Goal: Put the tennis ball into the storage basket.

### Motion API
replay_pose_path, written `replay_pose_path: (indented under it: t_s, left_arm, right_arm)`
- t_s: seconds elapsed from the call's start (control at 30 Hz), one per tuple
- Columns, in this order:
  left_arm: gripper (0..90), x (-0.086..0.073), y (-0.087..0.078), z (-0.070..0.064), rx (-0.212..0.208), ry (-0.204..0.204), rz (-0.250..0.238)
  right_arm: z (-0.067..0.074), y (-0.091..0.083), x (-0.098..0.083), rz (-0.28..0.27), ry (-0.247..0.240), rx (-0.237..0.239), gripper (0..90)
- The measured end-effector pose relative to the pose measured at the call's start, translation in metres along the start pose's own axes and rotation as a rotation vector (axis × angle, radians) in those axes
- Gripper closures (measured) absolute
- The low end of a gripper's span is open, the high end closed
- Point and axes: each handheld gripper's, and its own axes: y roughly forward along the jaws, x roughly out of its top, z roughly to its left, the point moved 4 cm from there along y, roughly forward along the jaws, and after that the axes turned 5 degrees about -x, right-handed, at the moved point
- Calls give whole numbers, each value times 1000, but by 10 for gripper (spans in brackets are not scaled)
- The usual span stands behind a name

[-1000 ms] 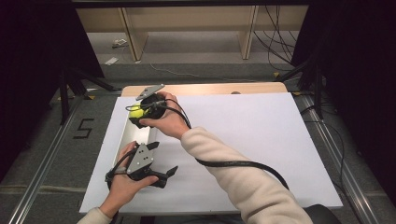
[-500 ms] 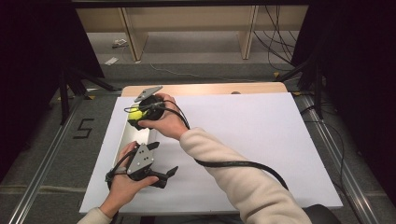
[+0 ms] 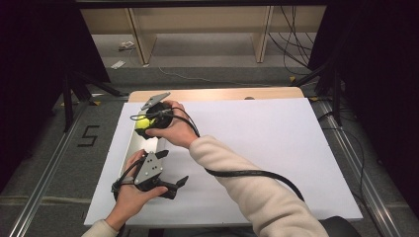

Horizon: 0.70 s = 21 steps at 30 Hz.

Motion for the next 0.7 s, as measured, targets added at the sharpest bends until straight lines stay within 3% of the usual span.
replay_pose_path:
  t_s: [0.7]
  left_arm:
    - [0,0,0,0,-2,1,3]
  right_arm:
    - [4,8,-2,17,0,19,258]
